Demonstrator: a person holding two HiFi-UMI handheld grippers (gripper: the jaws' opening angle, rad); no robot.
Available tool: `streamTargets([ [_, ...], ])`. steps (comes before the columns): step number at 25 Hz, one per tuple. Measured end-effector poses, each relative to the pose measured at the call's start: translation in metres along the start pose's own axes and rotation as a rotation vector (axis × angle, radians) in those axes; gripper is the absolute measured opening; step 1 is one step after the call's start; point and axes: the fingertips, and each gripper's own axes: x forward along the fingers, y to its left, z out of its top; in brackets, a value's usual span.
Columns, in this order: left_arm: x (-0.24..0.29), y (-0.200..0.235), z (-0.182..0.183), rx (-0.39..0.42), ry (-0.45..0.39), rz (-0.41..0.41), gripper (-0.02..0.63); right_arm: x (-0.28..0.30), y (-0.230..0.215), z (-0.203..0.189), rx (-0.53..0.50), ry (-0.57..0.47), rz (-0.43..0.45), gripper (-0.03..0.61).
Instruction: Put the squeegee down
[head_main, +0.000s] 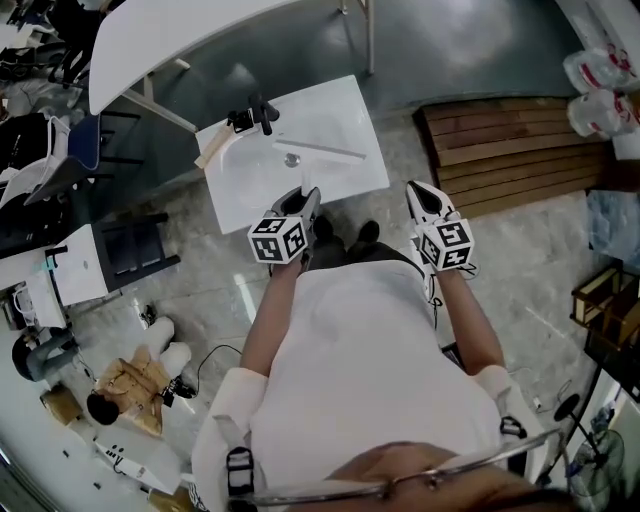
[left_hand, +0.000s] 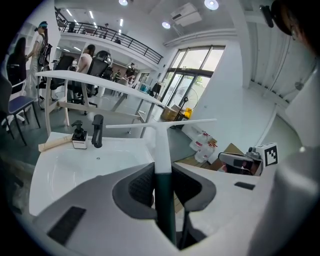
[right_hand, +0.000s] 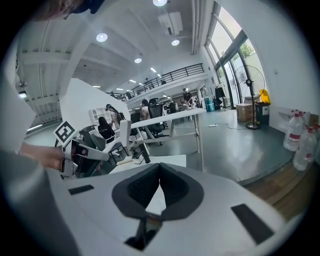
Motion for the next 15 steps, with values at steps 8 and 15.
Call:
streamTargets([
  [8, 0.038, -0.001, 0.005, -0.014, 0.019, -0.023, 0.087, 0.009, -0.007, -0.002, 0.006, 0.022, -0.023, 0.006],
  [15, 0.083, 0.018, 0.015, -0.041, 0.041, -0.012, 0.087, 0.025, -0.022, 0.013, -0.006, 0.05, -0.073, 0.006],
])
